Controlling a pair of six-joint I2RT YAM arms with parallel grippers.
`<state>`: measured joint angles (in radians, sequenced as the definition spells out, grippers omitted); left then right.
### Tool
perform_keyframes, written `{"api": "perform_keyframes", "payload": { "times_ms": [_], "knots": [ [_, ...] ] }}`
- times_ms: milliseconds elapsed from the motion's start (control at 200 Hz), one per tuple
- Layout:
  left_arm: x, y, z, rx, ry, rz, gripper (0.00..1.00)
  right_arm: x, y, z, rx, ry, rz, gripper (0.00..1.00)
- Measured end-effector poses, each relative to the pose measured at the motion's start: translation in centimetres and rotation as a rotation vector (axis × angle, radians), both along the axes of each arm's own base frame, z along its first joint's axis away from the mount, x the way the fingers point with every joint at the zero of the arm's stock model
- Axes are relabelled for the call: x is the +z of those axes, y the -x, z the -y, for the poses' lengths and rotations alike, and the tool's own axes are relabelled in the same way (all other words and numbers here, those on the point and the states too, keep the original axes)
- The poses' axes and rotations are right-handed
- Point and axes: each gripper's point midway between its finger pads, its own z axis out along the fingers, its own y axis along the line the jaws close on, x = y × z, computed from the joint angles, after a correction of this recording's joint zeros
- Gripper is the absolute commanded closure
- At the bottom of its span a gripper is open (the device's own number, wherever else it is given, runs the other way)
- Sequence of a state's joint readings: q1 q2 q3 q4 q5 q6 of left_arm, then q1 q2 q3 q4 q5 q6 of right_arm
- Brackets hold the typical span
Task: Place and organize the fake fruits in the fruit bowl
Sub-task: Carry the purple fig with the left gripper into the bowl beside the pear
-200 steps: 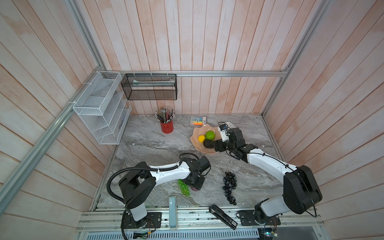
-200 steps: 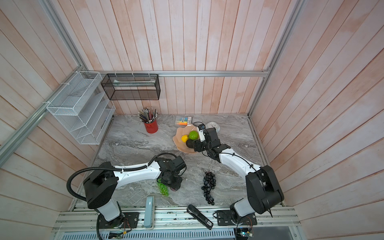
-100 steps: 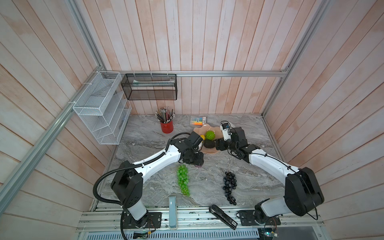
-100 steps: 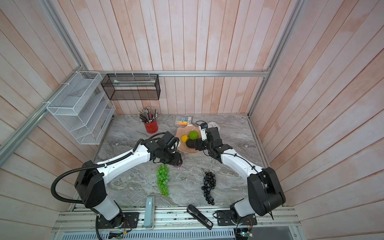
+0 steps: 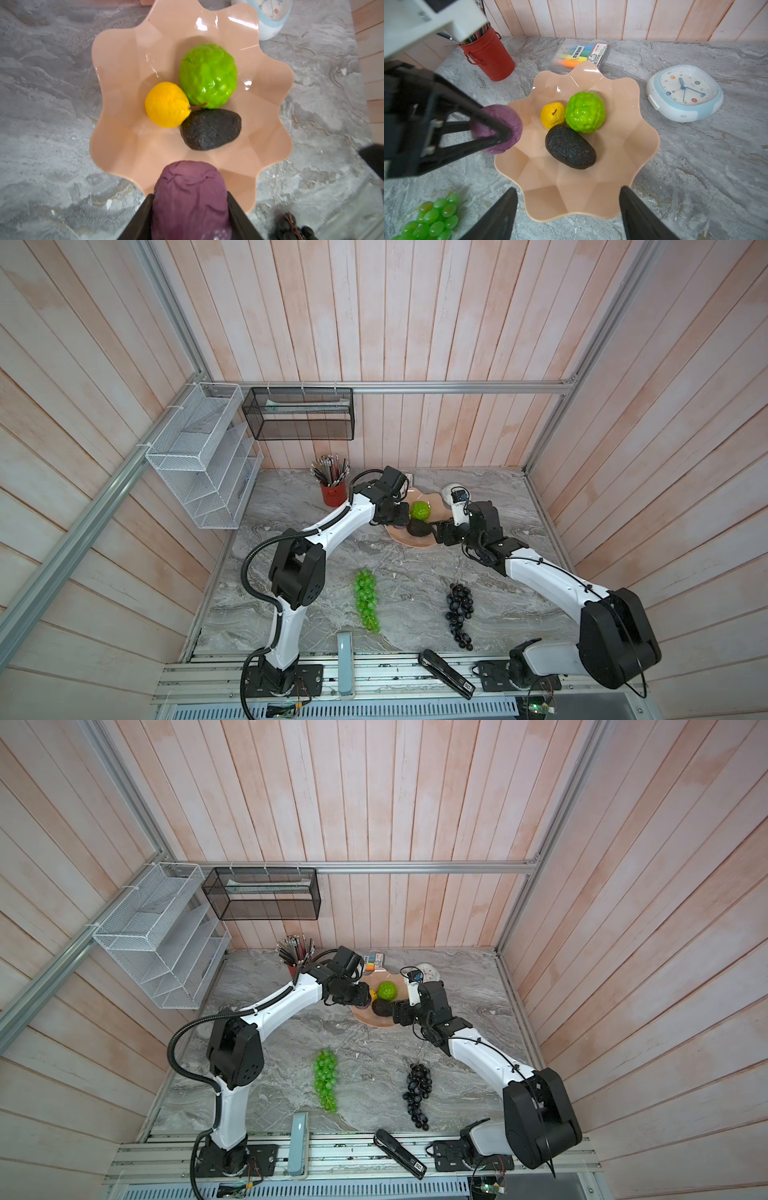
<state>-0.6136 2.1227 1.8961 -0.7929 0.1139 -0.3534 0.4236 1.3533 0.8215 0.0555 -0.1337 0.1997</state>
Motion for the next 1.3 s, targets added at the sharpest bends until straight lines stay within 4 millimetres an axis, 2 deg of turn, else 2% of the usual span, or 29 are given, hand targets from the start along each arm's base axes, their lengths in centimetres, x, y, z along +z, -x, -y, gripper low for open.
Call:
{"api": "perform_keyframes", "payload": {
  "times_ms": [290, 540, 950, 1105, 1300],
  "knots": [
    [-2.9, -2.9, 0.5, 0.018, -0.044, 0.009, 0.58, 0.1, 1.2, 0.6, 0.002, -0.017, 0.005, 0.23],
    [-3.9, -3.3, 0.1, 0.035, -0.066, 0.013, 0.58, 0.1, 1.4, 2.0, -0.028, -0.020, 0.010, 0.23],
    [-6.4, -3.1, 0.3, 0.042, -0.053, -0.018, 0.57, -0.2, 1.5, 2.0, -0.026, -0.020, 0.003, 0.24],
    [-6.5, -3.1, 0.6, 0.039, -0.042, -0.016, 0.53, -0.2, 1.5, 2.0, -0.025, -0.020, 0.002, 0.24],
    [-6.6, -2.7, 1.2, 0.031, -0.041, -0.018, 0.38, -0.3, 1.5, 2.0, -0.025, -0.019, -0.002, 0.23]
  ]
}}
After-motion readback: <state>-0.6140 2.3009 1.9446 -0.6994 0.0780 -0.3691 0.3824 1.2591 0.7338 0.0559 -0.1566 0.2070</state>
